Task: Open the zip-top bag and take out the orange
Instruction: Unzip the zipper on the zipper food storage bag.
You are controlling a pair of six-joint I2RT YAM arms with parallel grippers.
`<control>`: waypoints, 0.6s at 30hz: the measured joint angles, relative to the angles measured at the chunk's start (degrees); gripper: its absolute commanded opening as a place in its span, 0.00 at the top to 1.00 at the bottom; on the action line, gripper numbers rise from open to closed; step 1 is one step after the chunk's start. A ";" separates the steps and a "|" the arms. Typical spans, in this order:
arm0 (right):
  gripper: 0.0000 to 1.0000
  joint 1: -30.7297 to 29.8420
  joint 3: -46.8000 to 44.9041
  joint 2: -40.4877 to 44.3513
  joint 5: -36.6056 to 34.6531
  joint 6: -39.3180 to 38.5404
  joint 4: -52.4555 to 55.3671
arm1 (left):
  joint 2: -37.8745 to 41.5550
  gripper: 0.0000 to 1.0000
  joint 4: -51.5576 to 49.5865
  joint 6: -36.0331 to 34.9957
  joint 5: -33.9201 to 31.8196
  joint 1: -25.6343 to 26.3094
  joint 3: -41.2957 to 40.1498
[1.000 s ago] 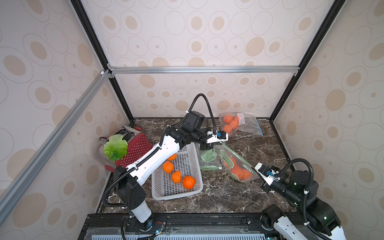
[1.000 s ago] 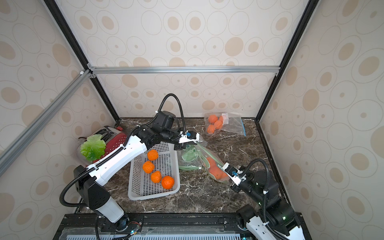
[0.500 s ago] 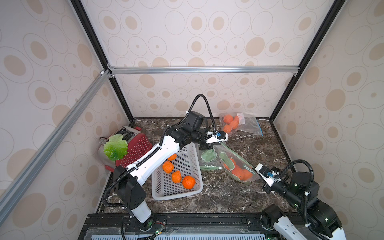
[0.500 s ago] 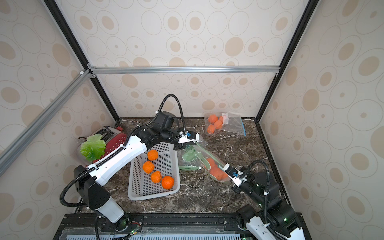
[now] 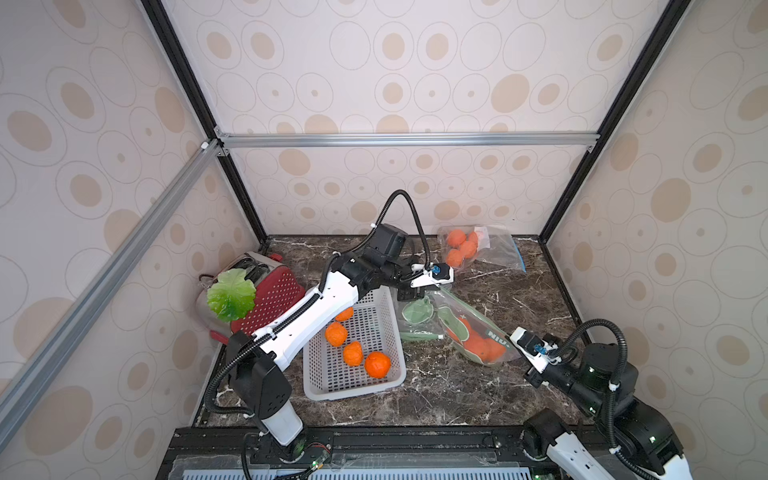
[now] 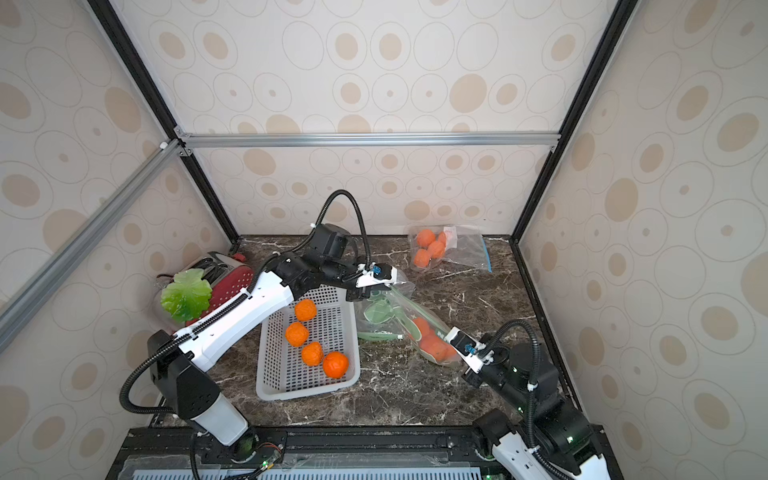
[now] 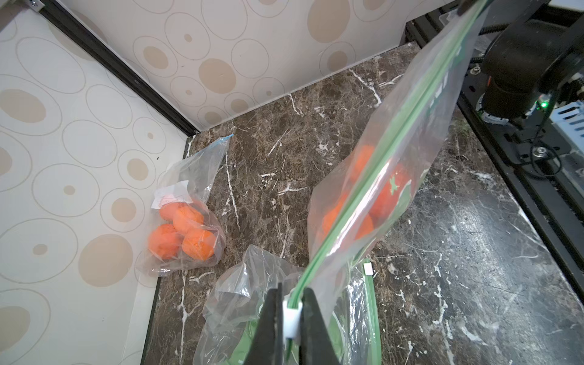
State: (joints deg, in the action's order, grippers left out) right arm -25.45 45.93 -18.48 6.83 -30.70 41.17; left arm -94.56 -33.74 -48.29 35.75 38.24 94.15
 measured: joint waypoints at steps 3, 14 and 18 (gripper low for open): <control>0.58 0.02 -0.07 0.00 1.31 1.01 0.48 | 0.09 1.00 0.11 0.04 -0.39 -0.44 0.00; 0.52 0.02 6.21 0.20 7.43 17.75 2.01 | 1.16 0.99 3.82 4.59 3.08 -3.72 -4.63; 0.55 0.02 11.04 -3.26 8.55 30.05 0.92 | 3.41 0.98 7.80 9.22 5.35 -3.19 -10.67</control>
State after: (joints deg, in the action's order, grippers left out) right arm -25.43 56.97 -21.74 15.38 -0.64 42.09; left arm -91.15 -25.93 -39.07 41.10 35.05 83.48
